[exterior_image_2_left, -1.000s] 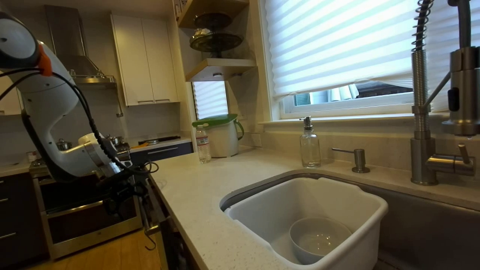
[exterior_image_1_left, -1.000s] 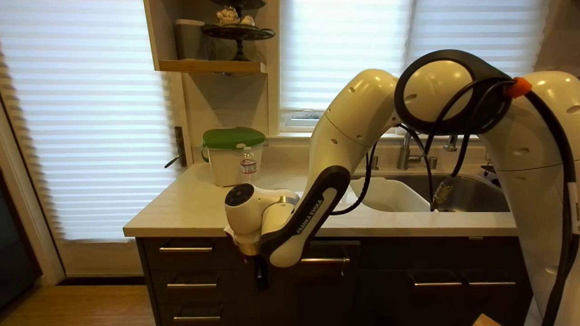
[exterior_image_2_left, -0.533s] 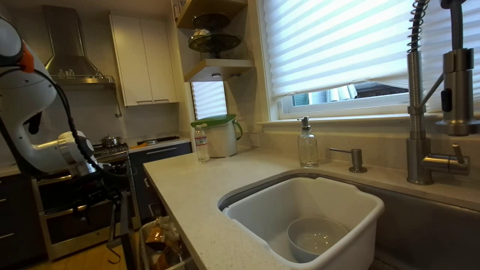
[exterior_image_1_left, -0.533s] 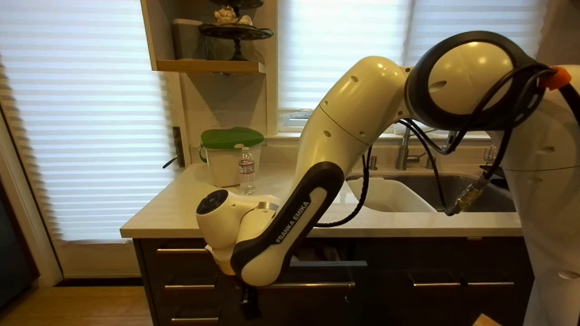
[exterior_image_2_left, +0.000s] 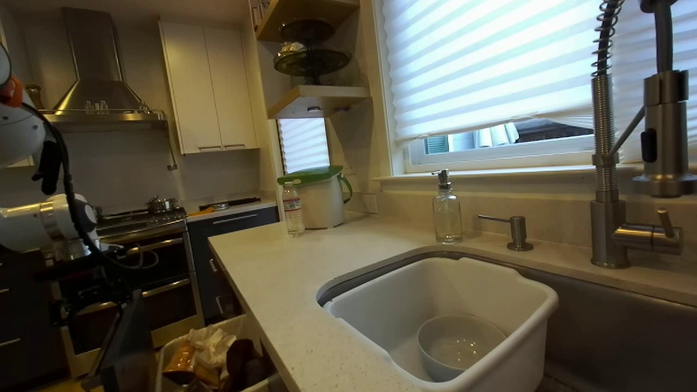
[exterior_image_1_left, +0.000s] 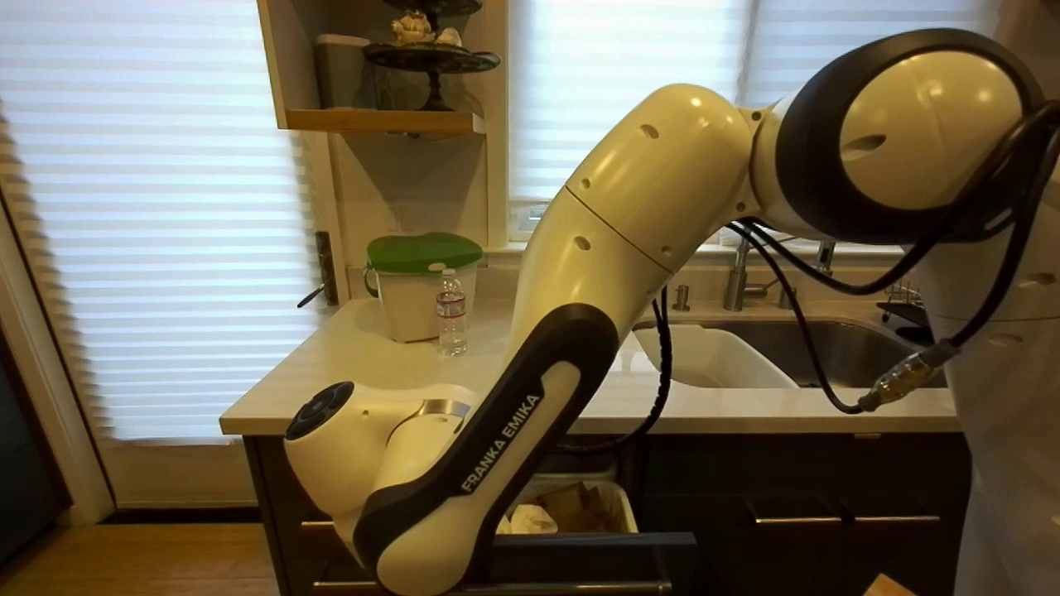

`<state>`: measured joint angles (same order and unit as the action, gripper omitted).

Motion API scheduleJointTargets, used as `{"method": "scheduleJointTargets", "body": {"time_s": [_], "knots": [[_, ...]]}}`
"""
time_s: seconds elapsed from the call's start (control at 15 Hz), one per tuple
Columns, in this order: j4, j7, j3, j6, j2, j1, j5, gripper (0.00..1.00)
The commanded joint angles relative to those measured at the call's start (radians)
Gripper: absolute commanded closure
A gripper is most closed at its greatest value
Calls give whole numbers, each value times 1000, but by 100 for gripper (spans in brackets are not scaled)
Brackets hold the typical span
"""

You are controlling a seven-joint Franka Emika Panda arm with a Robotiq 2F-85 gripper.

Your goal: Open the second drawer from the left

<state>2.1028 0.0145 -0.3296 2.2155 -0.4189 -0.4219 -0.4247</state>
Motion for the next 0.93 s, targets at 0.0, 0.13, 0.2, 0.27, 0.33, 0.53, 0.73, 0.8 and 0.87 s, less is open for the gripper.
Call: {"method": "scheduleJointTargets", "body": {"time_s": [0.0,0.13,0.2,0.27,0.33,0.53,0.73,0.8,0.87], "knots": [[17,-30,-33,24,-23,4,141,0],[51,-75,-63,33,35,22,227,0],[78,-90,-76,41,75,29,267,0],[102,-85,-79,52,109,30,294,0],[124,-75,-80,69,137,31,321,0],[197,-106,-99,117,233,51,435,0],[258,-69,-88,132,339,46,483,0],[276,-55,-82,134,372,45,489,0],[295,-38,-77,142,401,45,494,0]]}}
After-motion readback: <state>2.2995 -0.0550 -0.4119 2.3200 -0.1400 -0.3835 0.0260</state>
